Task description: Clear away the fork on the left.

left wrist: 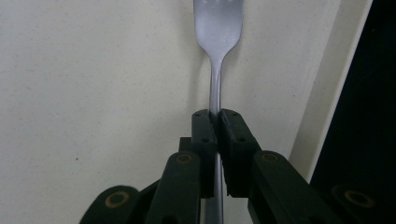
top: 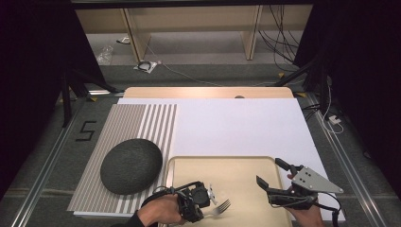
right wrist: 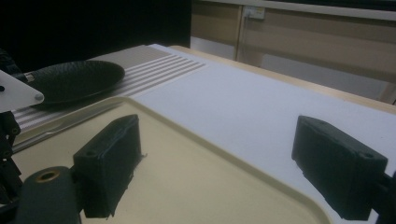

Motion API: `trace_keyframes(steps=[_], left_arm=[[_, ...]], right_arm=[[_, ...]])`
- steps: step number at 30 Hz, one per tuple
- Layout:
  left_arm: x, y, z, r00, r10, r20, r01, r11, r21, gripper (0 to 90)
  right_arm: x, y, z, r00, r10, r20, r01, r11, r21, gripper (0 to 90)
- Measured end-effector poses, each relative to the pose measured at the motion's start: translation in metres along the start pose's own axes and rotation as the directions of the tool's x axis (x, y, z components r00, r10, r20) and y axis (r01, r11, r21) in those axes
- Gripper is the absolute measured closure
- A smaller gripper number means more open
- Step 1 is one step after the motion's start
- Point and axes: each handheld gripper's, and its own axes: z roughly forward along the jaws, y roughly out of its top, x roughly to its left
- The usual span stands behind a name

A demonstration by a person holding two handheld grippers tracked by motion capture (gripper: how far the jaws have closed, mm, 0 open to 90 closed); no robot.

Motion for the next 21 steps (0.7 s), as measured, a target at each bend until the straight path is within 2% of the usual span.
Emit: trace_keyframes(steps=[7, 8, 10, 14, 17, 19, 21], left_arm=[[0.001, -0.001, 0.004, 0.9998, 0.008, 0.021, -0.008, 0.9999, 0.013, 82.6], [0.002, -0.002, 0.002, 0.9995, 0.012, 0.028, -0.012, 0.9999, 0.007, 80.3], [0.003, -0.002, -0.001, 0.9993, 0.009, 0.036, -0.008, 0.9996, -0.027, 69.6], [0.003, -0.002, -0.009, 0.9998, 0.016, 0.014, -0.015, 0.9966, -0.081, 67.2], [0.001, -0.002, -0.012, 0.9997, 0.023, -0.005, -0.023, 0.9947, -0.100, 71.2], [0.000, -0.003, -0.014, 0.9989, 0.044, -0.019, -0.045, 0.9927, -0.112, 74.6], [-0.001, -0.002, -0.014, 0.9983, 0.047, -0.033, -0.051, 0.9891, -0.138, 79.0]], right_arm=[[0.000, 0.000, 0.001, 1.0000, 0.000, 0.001, 0.000, 1.0000, -0.003, 16.5], [0.000, 0.000, 0.000, 1.0000, 0.000, 0.000, 0.000, 1.0000, -0.001, 16.5], [0.000, 0.000, 0.001, 1.0000, -0.001, 0.000, 0.001, 1.0000, -0.002, 16.5], [0.000, 0.000, 0.001, 1.0000, 0.000, -0.002, 0.000, 1.0000, -0.002, 16.5], [0.000, 0.000, 0.001, 1.0000, -0.002, 0.001, 0.002, 1.0000, 0.002, 16.5], [0.000, 0.000, 0.001, 1.0000, 0.000, 0.000, 0.000, 1.0000, -0.001, 16.5], [0.001, 0.000, 0.001, 1.0000, -0.002, -0.001, 0.002, 1.0000, 0.003, 16.5]])
